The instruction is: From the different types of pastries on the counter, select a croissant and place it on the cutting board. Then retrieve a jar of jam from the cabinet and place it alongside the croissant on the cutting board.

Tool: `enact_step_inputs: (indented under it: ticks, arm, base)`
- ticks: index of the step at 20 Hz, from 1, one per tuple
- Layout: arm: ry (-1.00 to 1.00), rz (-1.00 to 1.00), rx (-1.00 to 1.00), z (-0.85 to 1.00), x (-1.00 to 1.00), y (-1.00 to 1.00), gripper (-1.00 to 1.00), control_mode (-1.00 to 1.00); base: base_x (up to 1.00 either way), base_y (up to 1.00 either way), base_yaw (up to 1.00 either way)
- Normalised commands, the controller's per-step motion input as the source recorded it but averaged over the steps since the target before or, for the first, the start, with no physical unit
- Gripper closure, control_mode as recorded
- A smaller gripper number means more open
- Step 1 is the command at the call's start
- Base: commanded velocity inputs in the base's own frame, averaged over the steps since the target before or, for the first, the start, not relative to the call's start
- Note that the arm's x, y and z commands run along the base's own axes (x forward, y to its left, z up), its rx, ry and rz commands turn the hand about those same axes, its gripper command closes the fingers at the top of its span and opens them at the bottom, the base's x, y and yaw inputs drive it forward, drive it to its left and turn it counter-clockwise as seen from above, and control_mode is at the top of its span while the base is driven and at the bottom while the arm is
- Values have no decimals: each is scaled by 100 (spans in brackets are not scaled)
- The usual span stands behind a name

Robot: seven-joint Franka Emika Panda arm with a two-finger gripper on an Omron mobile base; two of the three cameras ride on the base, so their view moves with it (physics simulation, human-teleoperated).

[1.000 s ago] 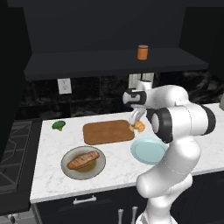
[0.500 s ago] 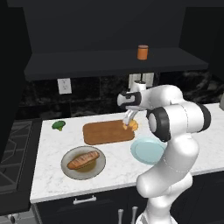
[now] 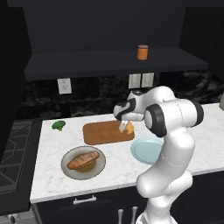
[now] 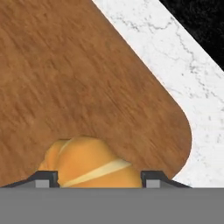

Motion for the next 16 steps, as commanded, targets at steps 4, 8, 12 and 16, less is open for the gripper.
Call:
enact_step_inputs:
  ticks: [4, 8, 12, 16]
  arm:
    - [-5, 3, 0, 0, 39, 0, -100, -100]
    - [-1, 7, 0, 0, 47, 0, -100, -100]
    - [0, 11, 6, 0, 44, 6, -100, -100]
    - [-8, 8, 5, 42, 4, 1, -100, -100]
  base:
    - [0, 0, 0]
    - [0, 0, 0]
    - [0, 0, 0]
    - [0, 0, 0]
